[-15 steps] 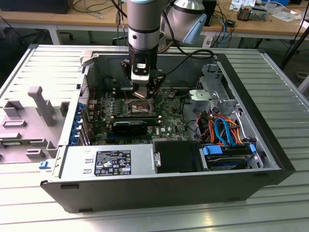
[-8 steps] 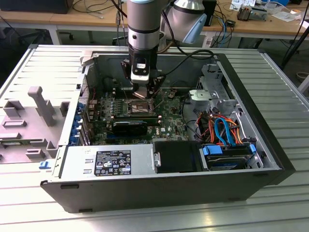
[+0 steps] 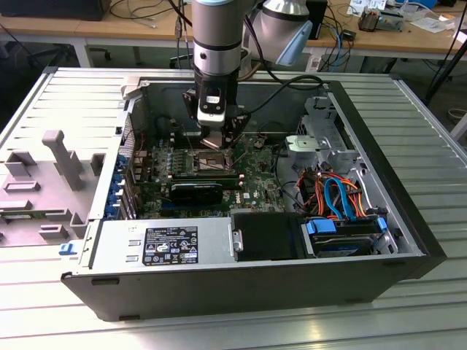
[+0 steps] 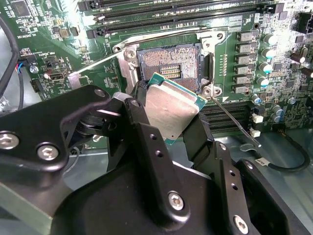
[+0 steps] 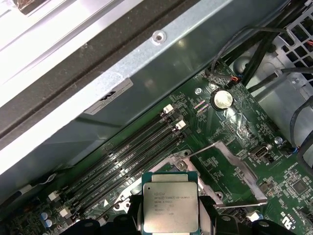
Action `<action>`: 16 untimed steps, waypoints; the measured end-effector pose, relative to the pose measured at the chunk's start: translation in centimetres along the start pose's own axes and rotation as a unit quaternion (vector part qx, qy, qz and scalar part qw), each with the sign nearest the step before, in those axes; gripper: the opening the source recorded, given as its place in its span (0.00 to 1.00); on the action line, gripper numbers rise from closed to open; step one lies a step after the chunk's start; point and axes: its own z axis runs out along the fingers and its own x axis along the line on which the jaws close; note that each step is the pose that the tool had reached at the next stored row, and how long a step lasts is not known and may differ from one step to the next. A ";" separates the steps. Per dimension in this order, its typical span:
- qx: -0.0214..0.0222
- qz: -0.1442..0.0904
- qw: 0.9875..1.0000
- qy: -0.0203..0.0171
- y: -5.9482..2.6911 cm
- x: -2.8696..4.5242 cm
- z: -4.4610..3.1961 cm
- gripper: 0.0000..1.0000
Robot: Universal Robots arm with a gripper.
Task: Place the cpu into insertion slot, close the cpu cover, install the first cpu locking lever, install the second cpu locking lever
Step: 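Place the cpu into insertion slot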
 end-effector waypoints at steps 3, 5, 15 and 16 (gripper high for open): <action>0.000 0.001 1.000 0.000 0.00 0.00 0.01 0.55; 0.000 0.002 1.000 0.000 0.00 0.00 0.01 0.55; 0.000 0.005 1.000 0.000 0.00 0.00 0.04 0.55; 0.000 0.005 1.000 0.000 0.00 0.00 0.04 0.55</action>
